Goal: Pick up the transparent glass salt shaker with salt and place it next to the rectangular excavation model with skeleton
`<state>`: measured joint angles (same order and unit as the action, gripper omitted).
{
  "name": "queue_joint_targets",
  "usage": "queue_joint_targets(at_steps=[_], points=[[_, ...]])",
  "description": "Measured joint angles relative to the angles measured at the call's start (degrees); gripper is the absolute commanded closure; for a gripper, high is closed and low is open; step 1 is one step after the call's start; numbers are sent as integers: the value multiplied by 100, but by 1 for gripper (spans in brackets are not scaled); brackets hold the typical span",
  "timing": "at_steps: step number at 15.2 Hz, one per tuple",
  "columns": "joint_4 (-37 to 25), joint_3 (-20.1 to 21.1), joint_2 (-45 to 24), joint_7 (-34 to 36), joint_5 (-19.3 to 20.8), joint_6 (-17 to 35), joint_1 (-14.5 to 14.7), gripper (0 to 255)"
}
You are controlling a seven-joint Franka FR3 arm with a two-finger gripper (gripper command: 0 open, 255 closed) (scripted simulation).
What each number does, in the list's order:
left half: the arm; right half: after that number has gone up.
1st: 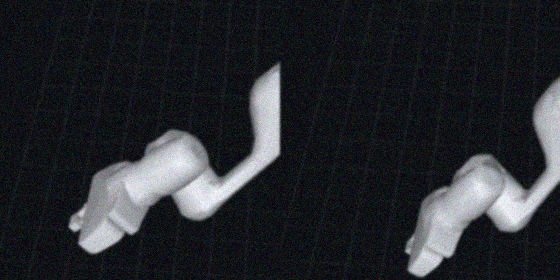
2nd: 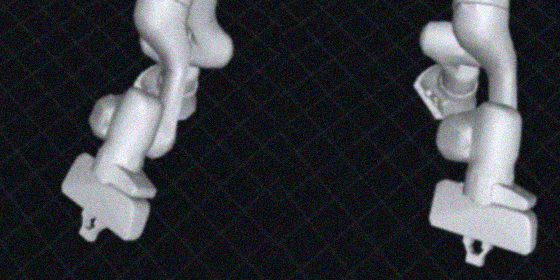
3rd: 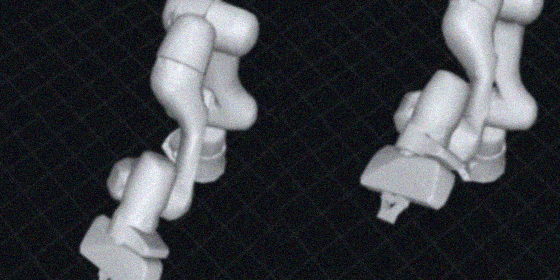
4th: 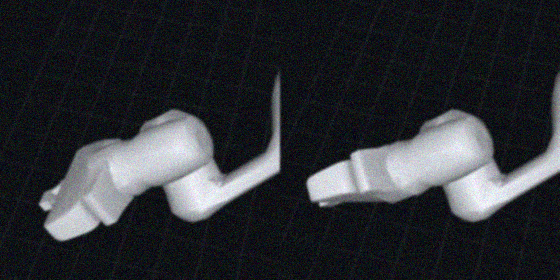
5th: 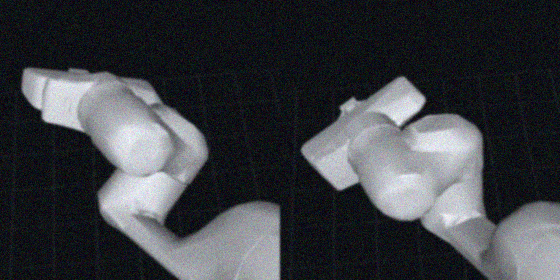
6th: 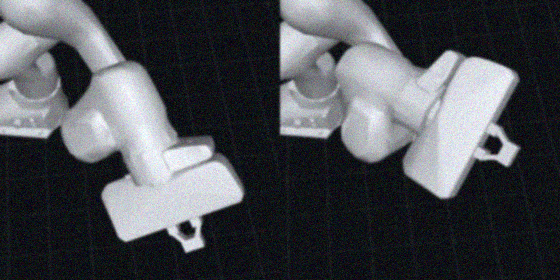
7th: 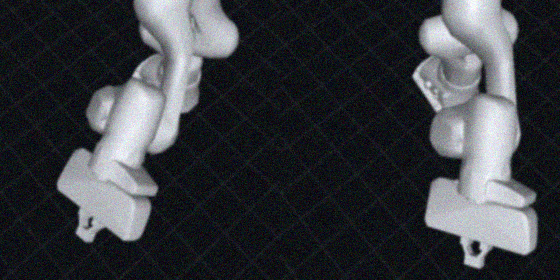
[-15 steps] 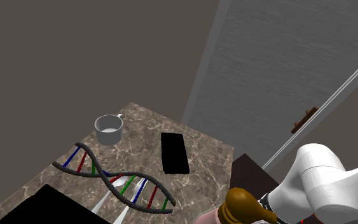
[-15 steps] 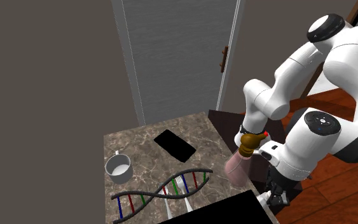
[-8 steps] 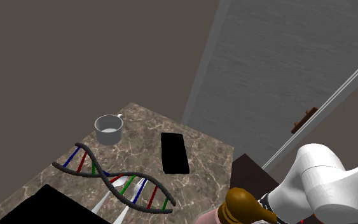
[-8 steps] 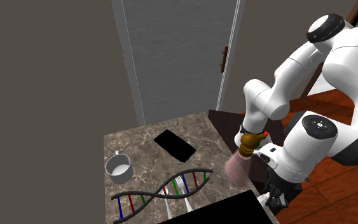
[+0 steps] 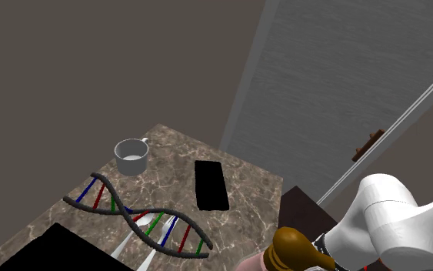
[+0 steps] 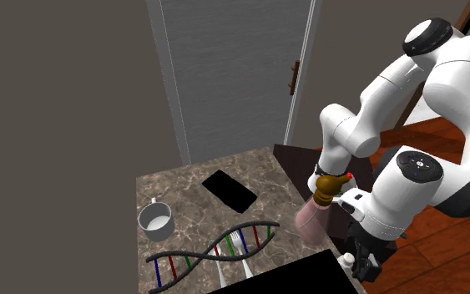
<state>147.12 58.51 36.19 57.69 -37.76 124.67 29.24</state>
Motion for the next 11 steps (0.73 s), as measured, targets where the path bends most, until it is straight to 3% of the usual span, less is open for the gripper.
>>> queue_joint_targets(at_steps=[5, 11], points=[[-299, -546, 414, 40, 180, -762, 213, 0], [-355, -606, 433, 36, 222, -856, 207, 0]])
